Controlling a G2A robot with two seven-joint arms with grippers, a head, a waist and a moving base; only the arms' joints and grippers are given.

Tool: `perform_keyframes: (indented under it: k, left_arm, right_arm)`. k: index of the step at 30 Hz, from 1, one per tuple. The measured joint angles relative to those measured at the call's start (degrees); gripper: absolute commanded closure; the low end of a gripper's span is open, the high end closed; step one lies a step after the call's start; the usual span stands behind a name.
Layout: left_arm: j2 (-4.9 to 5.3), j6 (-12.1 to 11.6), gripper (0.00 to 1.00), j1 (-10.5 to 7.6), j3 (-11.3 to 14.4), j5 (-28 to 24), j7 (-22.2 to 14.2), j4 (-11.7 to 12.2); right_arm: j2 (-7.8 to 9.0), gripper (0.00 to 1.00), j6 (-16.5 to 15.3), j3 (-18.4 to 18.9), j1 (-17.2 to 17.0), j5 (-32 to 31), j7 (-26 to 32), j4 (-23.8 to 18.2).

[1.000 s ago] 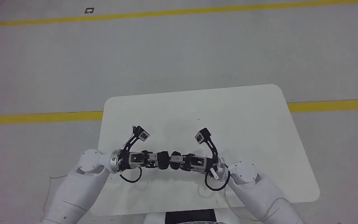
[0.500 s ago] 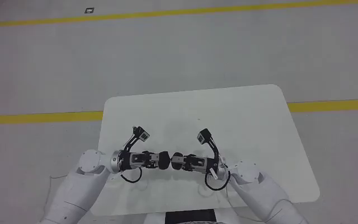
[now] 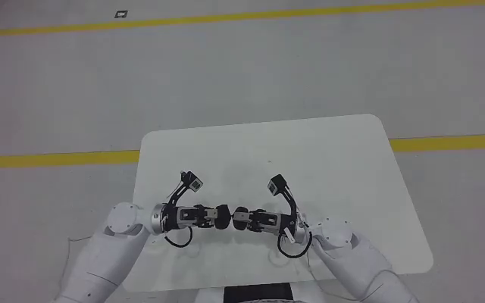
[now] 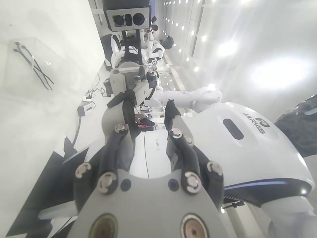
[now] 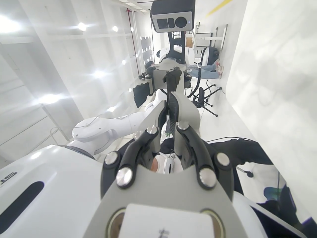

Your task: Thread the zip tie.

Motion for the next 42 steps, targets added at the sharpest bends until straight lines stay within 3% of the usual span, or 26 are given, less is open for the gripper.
perform_keyframes:
  k: [8, 11, 15, 42]
  left_arm:
    - [0.11, 0.0, 0.78, -0.05, 0.1, 0.1, 0.3, 0.0]
    - [0.14, 0.0, 0.86, -0.11, 0.3, 0.2, 0.4, 0.1]
    - [0.18, 0.0, 0.89, -0.22, 0.4, 0.4, 0.6, 0.2]
    - [0.76, 0.0, 0.92, -0.45, 1.3, 2.1, 2.1, 0.4]
  right_arm:
    - [0.11, 1.0, -0.2, -0.4, 0.3, 0.3, -0.1, 0.2]
    - [0.14, 1.0, -0.2, -0.6, 0.4, 0.4, -0.1, 0.3]
    - [0.18, 1.0, -0.5, -0.7, 0.5, 0.8, -0.2, 0.4]
    - [0.64, 1.0, -1.4, -1.2, 0.8, 1.6, -0.3, 0.6]
